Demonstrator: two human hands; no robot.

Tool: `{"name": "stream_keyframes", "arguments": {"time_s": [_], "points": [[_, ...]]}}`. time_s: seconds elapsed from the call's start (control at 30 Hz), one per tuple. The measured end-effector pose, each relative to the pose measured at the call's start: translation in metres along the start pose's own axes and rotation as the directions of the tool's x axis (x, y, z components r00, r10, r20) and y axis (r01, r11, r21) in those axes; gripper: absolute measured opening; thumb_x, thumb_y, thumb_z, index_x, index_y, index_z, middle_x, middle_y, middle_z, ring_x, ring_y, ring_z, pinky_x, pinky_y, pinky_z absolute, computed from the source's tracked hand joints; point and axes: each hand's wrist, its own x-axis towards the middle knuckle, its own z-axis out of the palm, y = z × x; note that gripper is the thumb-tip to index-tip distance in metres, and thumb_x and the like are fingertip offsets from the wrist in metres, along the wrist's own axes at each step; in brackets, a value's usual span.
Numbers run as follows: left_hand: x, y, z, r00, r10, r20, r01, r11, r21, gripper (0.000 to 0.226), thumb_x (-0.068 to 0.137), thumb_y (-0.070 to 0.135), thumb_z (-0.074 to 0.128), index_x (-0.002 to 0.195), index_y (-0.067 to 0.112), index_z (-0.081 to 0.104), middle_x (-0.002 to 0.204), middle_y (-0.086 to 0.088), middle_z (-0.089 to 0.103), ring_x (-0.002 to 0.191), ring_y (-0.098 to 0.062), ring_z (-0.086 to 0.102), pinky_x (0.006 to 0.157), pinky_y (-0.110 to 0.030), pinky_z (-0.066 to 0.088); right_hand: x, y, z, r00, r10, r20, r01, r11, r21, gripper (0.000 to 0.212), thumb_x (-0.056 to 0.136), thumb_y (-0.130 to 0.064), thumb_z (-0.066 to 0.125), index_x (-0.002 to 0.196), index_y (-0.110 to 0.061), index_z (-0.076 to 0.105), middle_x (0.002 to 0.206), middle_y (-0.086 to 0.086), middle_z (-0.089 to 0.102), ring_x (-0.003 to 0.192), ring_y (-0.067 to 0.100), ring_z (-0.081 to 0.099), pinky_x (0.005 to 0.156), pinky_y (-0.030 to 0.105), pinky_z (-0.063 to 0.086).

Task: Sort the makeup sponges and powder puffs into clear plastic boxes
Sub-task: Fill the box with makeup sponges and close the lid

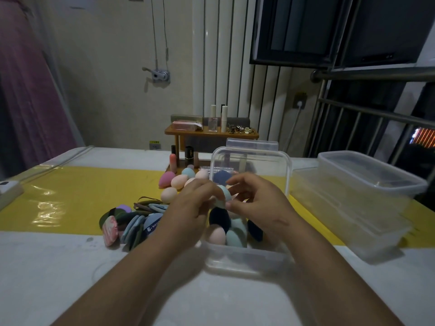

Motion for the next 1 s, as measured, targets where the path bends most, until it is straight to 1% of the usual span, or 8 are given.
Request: {"name": "stream_keyframes", "arguments": {"time_s": [0.17, 0.27, 0.33, 0.47, 0.57, 0.73, 0.87, 1.0], "points": [[-0.001, 0.004, 0.0, 0.989, -0.13, -0.072, 0.125, 0.99, -0.066, 0.036, 0.09, 0.01, 0.064, 0.094, 0.043, 0.049, 0.106, 0.015, 0.055, 0.098, -0.001, 0.057, 0.075, -0.022, 0.05, -0.002, -0.002, -0.007, 0.999, 0.035, -0.004, -0.035, 0.999, -0.003, 0.035, 0.081, -0.022, 0.075, 0.103, -0.043, 0.056, 0.093, -0.006, 0.066, 0.082, 0.012, 0.066, 0.071, 0.032, 0.06], [0.0, -0.001, 0.0, 0.968, -0.25, 0.013, 0.25, 0.968, -0.035, 0.029, 0.09, 0.014, 0.063, 0.083, 0.041, 0.056, 0.109, 0.013, 0.048, 0.096, -0.008, 0.053, 0.075, -0.022, 0.043, -0.002, -0.002, -0.016, 0.997, 0.076, -0.005, -0.076, 0.997, -0.031, 0.037, 0.08, -0.02, 0.07, 0.108, -0.044, 0.061, 0.094, -0.003, 0.065, 0.083, 0.018, 0.066, 0.072, 0.038, 0.061], [0.0, -0.001, 0.0, 0.935, -0.343, 0.091, 0.349, 0.935, -0.058, 0.026, 0.093, 0.016, 0.058, 0.087, 0.041, 0.062, 0.111, 0.011, 0.051, 0.092, -0.006, 0.053, 0.075, -0.022, 0.041, -0.003, -0.004, -0.023, 0.995, 0.098, -0.004, -0.098, 0.995, -0.037, 0.033, 0.08, -0.014, 0.068, 0.106, -0.034, 0.066, 0.096, 0.0, 0.066, 0.083, 0.02, 0.067, 0.068, 0.034, 0.061], [-0.003, 0.0, -0.001, 0.886, -0.433, 0.168, 0.452, 0.886, -0.102, 0.027, 0.095, 0.019, 0.052, 0.095, 0.045, 0.062, 0.097, 0.015, 0.065, 0.09, -0.006, 0.06, 0.079, -0.034, 0.054, -0.007, -0.009, -0.035, 0.988, 0.139, 0.064, -0.134, 0.988, -0.077, 0.021, 0.076, -0.006, 0.067, 0.09, -0.021, 0.061, 0.098, 0.002, 0.063, 0.079, 0.023, 0.068, 0.054, 0.021, 0.051], [-0.004, 0.003, 0.001, 0.877, -0.454, 0.156, 0.471, 0.877, -0.093, 0.027, 0.093, 0.016, 0.055, 0.102, 0.039, 0.063, 0.094, 0.016, 0.065, 0.087, -0.007, 0.062, 0.074, -0.03, 0.056, -0.008, -0.012, -0.039, 0.976, 0.177, 0.125, -0.149, 0.968, -0.203, 0.019, 0.071, -0.009, 0.071, 0.085, -0.019, 0.061, 0.092, 0.003, 0.064, 0.073, 0.018, 0.061, 0.057, 0.026, 0.048], [-0.004, 0.003, 0.001, 0.876, -0.47, 0.111, 0.475, 0.879, -0.031, 0.031, 0.092, 0.015, 0.053, 0.114, 0.033, 0.066, 0.09, 0.014, 0.066, 0.084, -0.009, 0.062, 0.077, -0.037, 0.057, -0.011, -0.014, -0.04, 0.941, 0.295, 0.168, -0.201, 0.883, -0.424, 0.017, 0.064, -0.014, 0.076, 0.073, -0.021, 0.064, 0.077, -0.002, 0.066, 0.07, 0.015, 0.059, 0.055, 0.029, 0.048], [-0.003, 0.002, 0.0, 0.875, -0.475, 0.096, 0.476, 0.879, 0.015, 0.033, 0.091, 0.017, 0.053, 0.116, 0.033, 0.065, 0.089, 0.017, 0.062, 0.084, -0.01, 0.062, 0.077, -0.037, 0.057, -0.011, -0.014, -0.038, 0.92, 0.357, 0.163, -0.214, 0.805, -0.553, 0.018, 0.062, -0.021, 0.08, 0.073, -0.024, 0.066, 0.076, -0.007, 0.067, 0.075, 0.015, 0.064, 0.063, 0.034, 0.056], [-0.004, 0.002, 0.001, 0.87, -0.483, 0.099, 0.483, 0.875, 0.026, 0.033, 0.091, 0.019, 0.053, 0.119, 0.033, 0.064, 0.098, 0.011, 0.063, 0.086, -0.009, 0.062, 0.078, -0.036, 0.057, -0.014, -0.016, -0.033, 0.885, 0.422, 0.196, -0.202, 0.728, -0.656, 0.024, 0.063, -0.029, 0.083, 0.079, -0.03, 0.066, 0.083, -0.011, 0.069, 0.076, 0.01, 0.065, 0.069, 0.035, 0.061]]}}
